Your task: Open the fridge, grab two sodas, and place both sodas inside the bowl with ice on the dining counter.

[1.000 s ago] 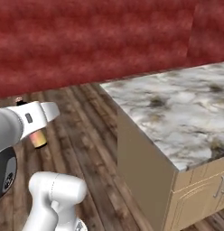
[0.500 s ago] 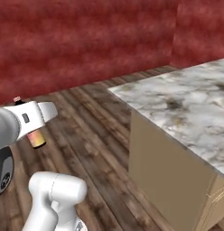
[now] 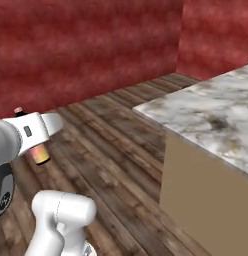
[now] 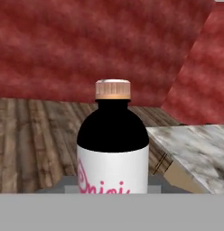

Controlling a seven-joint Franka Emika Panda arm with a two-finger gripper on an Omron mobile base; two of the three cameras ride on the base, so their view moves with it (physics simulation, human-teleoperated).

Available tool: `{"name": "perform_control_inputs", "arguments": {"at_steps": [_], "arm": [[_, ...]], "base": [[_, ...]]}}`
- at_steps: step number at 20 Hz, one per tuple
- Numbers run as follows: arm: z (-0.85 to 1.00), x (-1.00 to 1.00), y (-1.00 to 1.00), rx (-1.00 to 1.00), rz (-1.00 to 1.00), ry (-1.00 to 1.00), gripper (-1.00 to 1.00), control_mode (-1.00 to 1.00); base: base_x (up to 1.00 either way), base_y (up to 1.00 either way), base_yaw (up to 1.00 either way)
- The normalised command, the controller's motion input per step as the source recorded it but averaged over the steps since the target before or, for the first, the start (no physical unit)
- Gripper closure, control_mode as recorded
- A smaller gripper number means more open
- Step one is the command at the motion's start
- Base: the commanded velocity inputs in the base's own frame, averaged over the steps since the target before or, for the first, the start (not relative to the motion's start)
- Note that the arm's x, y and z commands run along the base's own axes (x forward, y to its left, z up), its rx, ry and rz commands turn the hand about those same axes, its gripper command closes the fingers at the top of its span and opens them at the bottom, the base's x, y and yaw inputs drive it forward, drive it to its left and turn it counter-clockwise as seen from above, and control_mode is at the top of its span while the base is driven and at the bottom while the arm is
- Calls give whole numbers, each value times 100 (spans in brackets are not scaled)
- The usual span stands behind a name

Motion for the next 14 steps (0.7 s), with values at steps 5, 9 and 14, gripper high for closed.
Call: {"name": "perform_control_inputs", "arguments": {"at_steps": [5,9,14], "arm": [[0,0,0,0,0,0,100,100],[0,0,0,0,0,0,100,100],[0,0,0,0,0,0,100,100]], "base": [[56,88,-35],[60,88,-37],[59,89,-38]]}}
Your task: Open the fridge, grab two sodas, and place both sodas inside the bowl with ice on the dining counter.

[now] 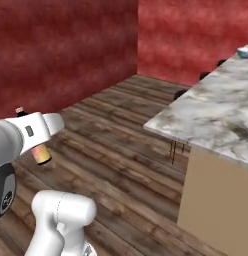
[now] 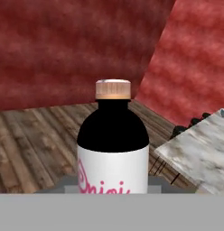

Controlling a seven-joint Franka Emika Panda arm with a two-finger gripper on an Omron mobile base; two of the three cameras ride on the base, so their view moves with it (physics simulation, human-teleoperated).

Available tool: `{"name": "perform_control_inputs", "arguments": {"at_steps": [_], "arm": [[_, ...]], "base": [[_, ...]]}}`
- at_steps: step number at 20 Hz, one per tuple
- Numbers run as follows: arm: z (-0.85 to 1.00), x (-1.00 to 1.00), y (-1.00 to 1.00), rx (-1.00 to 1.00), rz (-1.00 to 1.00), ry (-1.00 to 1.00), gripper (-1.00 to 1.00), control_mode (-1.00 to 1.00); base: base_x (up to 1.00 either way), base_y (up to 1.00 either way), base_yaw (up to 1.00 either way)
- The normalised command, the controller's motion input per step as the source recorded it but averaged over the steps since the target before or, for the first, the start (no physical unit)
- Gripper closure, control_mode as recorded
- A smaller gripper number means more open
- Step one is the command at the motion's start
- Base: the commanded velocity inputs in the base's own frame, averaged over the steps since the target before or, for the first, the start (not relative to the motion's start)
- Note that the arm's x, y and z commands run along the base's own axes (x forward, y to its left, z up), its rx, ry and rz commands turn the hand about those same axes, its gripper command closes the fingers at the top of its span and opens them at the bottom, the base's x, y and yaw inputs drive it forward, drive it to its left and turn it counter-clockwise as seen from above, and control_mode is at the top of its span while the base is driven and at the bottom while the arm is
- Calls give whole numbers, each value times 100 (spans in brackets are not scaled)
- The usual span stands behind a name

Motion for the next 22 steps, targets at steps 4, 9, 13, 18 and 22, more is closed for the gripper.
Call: {"name": "perform_control_inputs", "arguments": {"at_steps": [4,9,13,18,22], "arm": [[0,0,0,0,0,0,100,100],[0,0,0,0,0,0,100,100],[0,0,0,0,0,0,100,100],[0,0,0,0,0,0,100,100],[0,0,0,0,0,0,100,100]], "base": [[55,91,-38],[55,93,-37],[56,94,-37],[89,86,-33],[100,74,-30]]}}
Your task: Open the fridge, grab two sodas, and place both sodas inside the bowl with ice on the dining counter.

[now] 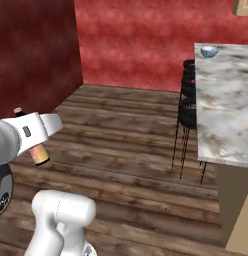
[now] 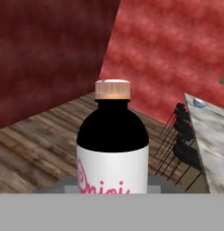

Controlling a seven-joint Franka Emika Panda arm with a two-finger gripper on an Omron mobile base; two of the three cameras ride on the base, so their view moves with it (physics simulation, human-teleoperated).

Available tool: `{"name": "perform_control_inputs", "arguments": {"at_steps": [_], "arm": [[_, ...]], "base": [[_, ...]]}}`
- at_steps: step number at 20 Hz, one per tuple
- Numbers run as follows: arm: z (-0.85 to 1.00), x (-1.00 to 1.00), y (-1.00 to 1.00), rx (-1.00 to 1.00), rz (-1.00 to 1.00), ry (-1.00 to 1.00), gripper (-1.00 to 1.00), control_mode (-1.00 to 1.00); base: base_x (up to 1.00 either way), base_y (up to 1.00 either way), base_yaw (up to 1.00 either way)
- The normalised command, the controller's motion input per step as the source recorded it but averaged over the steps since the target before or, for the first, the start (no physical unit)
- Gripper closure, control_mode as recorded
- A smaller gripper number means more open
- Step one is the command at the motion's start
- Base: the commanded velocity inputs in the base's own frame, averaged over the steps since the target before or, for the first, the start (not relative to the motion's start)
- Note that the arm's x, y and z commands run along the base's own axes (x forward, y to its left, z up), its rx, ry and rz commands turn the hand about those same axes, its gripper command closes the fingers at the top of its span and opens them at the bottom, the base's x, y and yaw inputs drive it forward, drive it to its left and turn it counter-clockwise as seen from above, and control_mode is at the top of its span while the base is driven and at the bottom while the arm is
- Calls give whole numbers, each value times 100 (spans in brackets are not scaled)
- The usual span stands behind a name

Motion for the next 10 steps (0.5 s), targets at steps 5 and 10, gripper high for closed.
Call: {"name": "perform_control_inputs", "arguments": {"at_steps": [5,10], "arm": [[0,0,0,0,0,0,100,100],[0,0,0,0,0,0,100,100]], "base": [[100,65,-30],[100,44,-31]]}}
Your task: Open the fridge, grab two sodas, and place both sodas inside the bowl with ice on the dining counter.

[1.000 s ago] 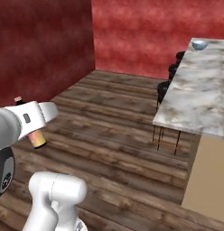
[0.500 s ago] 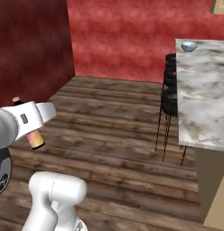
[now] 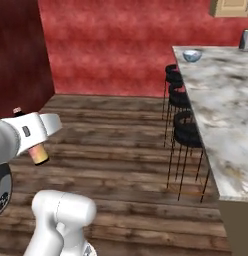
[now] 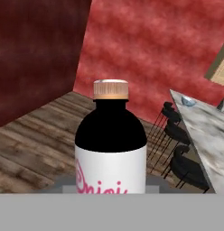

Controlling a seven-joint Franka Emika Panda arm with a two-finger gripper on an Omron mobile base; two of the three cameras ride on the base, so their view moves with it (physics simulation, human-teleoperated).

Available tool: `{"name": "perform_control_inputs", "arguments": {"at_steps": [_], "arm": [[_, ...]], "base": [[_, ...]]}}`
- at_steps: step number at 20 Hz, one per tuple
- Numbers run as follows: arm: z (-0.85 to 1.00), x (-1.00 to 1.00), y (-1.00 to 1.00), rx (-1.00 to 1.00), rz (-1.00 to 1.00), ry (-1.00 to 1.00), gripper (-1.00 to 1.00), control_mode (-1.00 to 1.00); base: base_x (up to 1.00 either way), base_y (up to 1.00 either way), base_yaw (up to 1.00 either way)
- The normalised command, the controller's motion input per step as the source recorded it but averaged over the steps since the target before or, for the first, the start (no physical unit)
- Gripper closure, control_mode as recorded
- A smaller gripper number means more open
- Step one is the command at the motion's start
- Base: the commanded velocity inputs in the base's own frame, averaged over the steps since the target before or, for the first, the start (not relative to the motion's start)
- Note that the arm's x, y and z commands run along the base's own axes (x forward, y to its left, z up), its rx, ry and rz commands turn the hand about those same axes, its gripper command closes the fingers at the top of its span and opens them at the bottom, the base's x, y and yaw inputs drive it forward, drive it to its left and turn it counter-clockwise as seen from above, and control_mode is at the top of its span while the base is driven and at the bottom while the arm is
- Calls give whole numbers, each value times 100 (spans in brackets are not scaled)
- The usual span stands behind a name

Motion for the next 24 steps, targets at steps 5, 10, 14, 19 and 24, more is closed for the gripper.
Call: {"name": "perform_control_inputs", "arguments": {"at_steps": [5,10,14,19,24], "arm": [[0,0,0,0,0,0,100,100],[0,0,0,0,0,0,100,100],[0,0,0,0,0,0,100,100],[0,0,0,0,0,0,100,100],[0,0,0,0,0,0,100,100]], "base": [[100,51,-31],[100,47,-32],[92,60,-35],[84,68,-37],[80,68,-38]]}}
